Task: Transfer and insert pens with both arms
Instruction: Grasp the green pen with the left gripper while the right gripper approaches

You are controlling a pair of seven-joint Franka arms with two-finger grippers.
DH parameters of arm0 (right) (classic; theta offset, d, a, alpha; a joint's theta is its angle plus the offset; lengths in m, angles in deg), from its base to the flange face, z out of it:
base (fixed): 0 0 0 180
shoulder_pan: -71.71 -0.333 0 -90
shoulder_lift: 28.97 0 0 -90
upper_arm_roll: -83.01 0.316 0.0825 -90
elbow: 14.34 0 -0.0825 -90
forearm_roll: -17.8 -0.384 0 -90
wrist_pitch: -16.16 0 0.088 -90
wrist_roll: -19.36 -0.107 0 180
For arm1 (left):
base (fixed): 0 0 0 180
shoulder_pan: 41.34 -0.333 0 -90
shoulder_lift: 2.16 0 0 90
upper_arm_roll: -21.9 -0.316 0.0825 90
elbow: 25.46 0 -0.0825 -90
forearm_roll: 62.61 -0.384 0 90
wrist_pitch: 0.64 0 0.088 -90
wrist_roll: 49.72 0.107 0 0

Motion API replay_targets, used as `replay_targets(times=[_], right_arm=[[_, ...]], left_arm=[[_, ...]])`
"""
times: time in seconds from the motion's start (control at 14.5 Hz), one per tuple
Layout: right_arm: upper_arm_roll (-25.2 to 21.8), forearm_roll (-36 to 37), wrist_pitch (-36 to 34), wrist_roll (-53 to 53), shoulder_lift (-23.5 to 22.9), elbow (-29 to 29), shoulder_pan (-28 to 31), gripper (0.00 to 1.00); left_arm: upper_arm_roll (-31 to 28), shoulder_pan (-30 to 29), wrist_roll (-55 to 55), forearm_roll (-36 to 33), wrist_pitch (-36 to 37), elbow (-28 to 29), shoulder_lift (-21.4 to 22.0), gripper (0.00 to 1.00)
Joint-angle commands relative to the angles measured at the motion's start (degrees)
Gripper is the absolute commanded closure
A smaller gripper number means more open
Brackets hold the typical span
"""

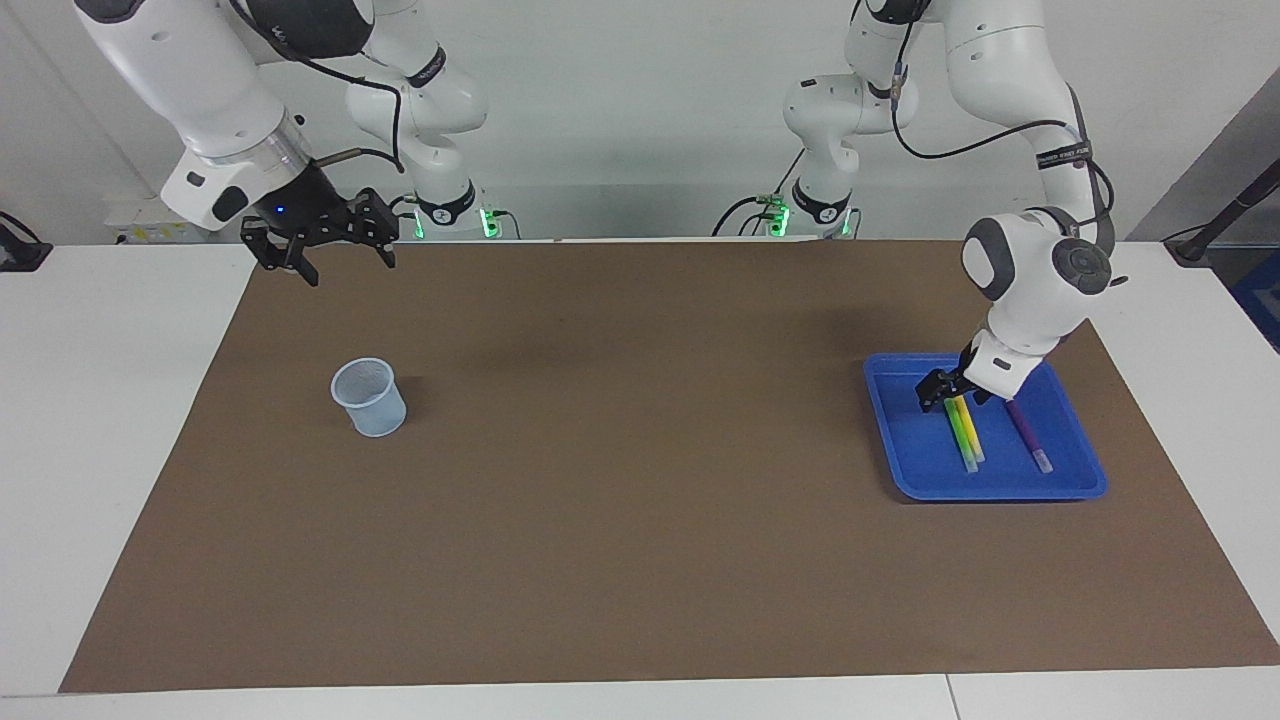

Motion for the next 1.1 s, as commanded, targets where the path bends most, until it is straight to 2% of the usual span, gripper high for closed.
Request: replay_targets(times=[0.0,0.28,0.48,0.76,1.03], right_arm=[[0.0,-2.5,-1.0,0.1,0.1,-0.4,0.0,0.0],[1.8,-7.3,-0.3,-6.3,0.4,0.5,0.0,0.0],[4.6,-11.1,2.8,-12.1,0.9,2.1,0.0,0.0],[5.1,-17.2,10.8,-12.9,4.0,9.7,-1.2,0.0],[5.1,-21.2,16.1,-15.7,4.8,13.0,-3.8,0.0]], left_arm=[[-0.7,1.9,-2.5,-0.1,-3.2,1.0,-1.4,0.0],[-0.7,2.0,-2.7,-0.1,-4.5,1.1,-2.0,0.0],[-0.7,2.0,-2.5,-0.1,-5.7,1.1,-3.0,0.0],[-0.7,2.0,-2.4,-0.1,-6.8,1.0,-4.1,0.0],[-0.7,2.0,-2.6,-0.1,-6.7,0.8,-4.1,0.0]])
